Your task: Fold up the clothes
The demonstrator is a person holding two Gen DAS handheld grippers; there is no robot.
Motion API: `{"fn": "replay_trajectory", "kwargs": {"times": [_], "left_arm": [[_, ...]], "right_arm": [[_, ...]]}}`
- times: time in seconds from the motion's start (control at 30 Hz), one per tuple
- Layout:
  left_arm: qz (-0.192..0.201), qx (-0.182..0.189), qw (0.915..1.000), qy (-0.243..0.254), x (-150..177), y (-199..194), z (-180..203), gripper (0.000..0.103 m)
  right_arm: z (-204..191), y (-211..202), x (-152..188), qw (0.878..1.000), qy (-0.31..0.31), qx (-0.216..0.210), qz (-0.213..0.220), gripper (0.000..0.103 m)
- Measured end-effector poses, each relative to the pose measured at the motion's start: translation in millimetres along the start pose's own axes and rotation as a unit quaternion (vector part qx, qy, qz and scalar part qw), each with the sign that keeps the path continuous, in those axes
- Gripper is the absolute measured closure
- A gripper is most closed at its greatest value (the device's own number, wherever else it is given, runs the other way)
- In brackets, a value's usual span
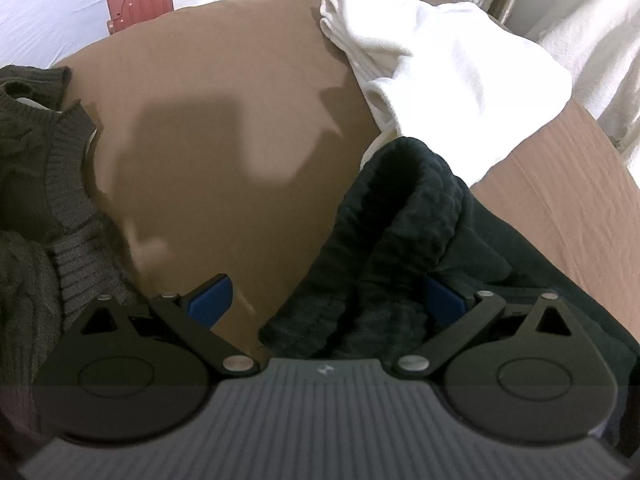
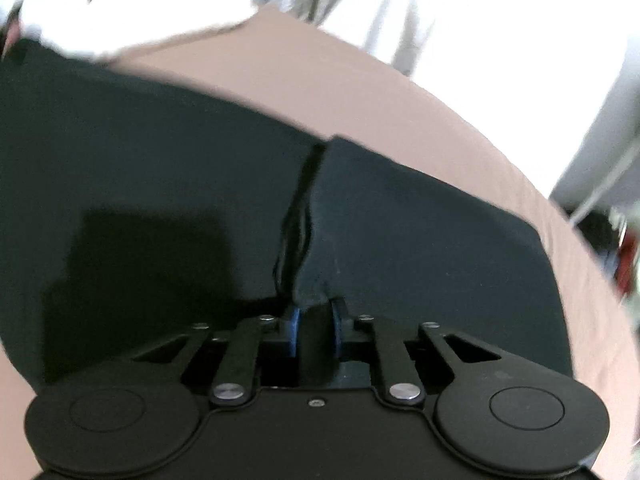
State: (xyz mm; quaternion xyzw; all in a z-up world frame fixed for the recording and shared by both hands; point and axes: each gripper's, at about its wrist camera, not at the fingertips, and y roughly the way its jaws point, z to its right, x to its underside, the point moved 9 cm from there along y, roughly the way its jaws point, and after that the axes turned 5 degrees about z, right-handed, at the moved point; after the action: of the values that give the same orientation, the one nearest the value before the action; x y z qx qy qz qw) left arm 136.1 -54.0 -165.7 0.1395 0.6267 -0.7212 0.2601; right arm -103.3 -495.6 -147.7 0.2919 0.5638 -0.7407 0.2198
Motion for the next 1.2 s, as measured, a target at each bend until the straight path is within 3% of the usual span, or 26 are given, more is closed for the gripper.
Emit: {"fn": "replay_trajectory", "kwargs": {"times": [0.07, 0.13, 0.23, 0.33, 0.37, 0.43, 0.47, 0.57, 0.67, 0.73, 0.83, 0.9, 1.0, 1.1, 1.17, 1.2], "left_arm": [[-0.003, 0.001, 1.0, -0.005, 0, 1, 0, 0.0], [-0.006, 0.001, 0.9999, -0.01, 0, 2, -1, 0.0], [-0.006, 0.0, 0.9999, -0.012, 0, 3, 0, 0.0], [-0.005, -0.001, 0.9999, -0.009, 1, 3, 0, 0.0], [-0.005, -0.001, 0.9999, -0.009, 1, 3, 0, 0.0], [-0.006, -0.001, 0.9999, -0.01, 1, 3, -1, 0.0], [-0.007, -0.001, 0.9999, -0.009, 1, 4, -1, 0.0], [-0.008, -0.001, 0.9999, -0.009, 2, 4, -1, 0.0], [-0.009, 0.001, 0.9999, -0.011, 2, 4, -2, 0.0], [-0.011, 0.001, 0.9998, -0.014, 2, 5, -2, 0.0], [-0.004, 0.001, 1.0, -0.007, 0, 1, -1, 0.0], [0.006, 0.005, 1.0, 0.005, -2, -6, 1, 0.0], [-0.009, 0.043, 0.999, -0.004, 2, -28, 2, 0.0], [-0.025, 0.123, 0.9914, -0.037, 10, -49, 7, 0.0], [-0.031, 0.152, 0.9866, -0.049, 17, -59, 8, 0.0], [-0.027, 0.141, 0.9888, -0.04, 20, -59, 6, 0.0]], "right_arm": [[25, -12, -11, 0.996, 0.08, -0.026, 0.022, 0.088], [42, -28, -26, 0.984, 0.153, -0.077, 0.056, 0.088], [45, -50, -51, 0.965, 0.201, -0.143, 0.093, 0.088], [25, -52, -59, 0.952, 0.218, -0.194, 0.088, 0.088], [17, -48, -55, 0.956, 0.209, -0.193, 0.074, 0.088], [5, -27, -39, 0.98, 0.146, -0.128, 0.039, 0.088], [0, -17, -31, 0.986, 0.123, -0.107, 0.025, 0.088], [-15, 2, -19, 0.984, 0.113, -0.139, -0.003, 0.088], [-21, -3, -18, 0.987, 0.087, -0.137, -0.001, 0.088], [-31, -3, -18, 0.984, 0.084, -0.154, 0.001, 0.086], [-51, 1, -19, 0.977, 0.089, -0.194, 0.003, 0.071], [-72, -8, -15, 0.964, 0.091, -0.248, -0.01, 0.072], [-113, -33, -15, 0.956, 0.043, -0.289, 0.002, 0.072], [-142, -51, -27, 0.953, 0.003, -0.298, 0.047, 0.068], [-150, -53, -37, 0.953, -0.006, -0.294, 0.07, 0.052], [-150, -52, -41, 0.954, -0.008, -0.289, 0.079, 0.05]]}}
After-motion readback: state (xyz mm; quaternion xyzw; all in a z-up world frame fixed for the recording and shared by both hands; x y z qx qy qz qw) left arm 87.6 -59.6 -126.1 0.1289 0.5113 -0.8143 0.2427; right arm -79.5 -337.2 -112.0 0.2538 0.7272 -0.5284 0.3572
